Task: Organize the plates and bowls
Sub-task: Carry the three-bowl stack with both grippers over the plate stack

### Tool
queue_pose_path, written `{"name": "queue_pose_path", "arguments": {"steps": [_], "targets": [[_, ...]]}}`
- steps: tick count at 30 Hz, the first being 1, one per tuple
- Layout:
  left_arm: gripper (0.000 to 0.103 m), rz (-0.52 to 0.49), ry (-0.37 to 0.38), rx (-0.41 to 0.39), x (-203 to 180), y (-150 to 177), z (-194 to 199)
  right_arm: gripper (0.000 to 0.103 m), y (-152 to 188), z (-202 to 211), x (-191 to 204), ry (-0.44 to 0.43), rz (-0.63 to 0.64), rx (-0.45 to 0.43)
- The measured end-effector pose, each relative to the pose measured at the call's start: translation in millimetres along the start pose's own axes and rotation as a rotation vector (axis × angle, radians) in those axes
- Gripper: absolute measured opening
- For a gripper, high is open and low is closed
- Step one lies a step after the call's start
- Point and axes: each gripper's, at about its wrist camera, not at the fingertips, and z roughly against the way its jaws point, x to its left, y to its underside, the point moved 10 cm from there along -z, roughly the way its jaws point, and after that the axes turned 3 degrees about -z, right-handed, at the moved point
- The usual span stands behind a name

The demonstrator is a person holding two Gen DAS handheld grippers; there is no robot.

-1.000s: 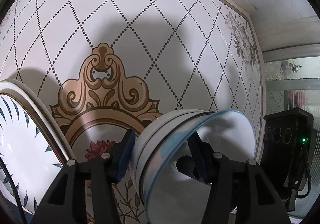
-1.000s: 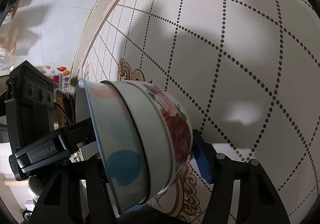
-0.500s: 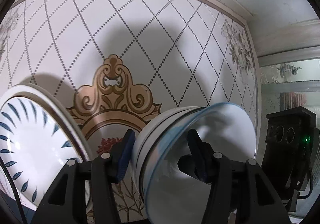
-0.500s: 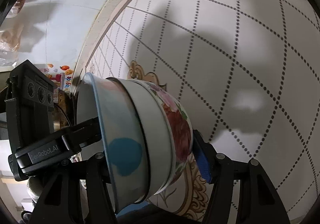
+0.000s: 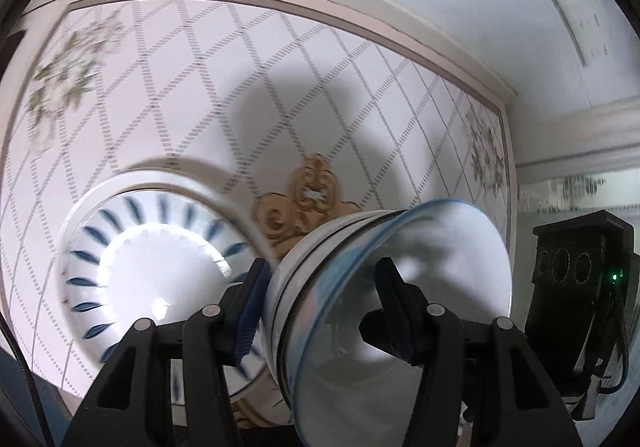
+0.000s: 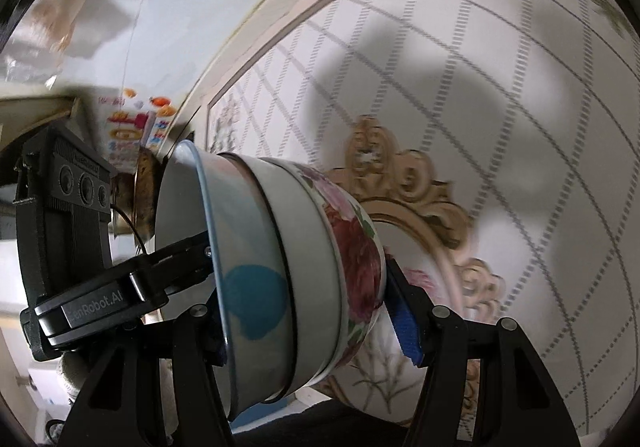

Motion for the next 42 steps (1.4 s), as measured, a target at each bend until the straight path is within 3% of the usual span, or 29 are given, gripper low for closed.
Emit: {"name": "queue_pose_path", "arguments": {"steps": [8,19,26,42], "targets": [[0.052,0.121,-0.031,-0.04,64,8,29,0.064,12,-43,50,-0.023,0.095,0.098],[0.052,0.237,-0.03,-0.044,124,26,29,0.064,32,-100,71,-0.017,0.15,0.195],[0.052,0.254,-0.033,-0.033,136,33,21,0.064,36,-125,70,0.01,0.16,0.219],[0.052,0.242,-0.057,-0.033,142,32,12,0.064,33,-136,67,0.033,0.167,0.21]]}}
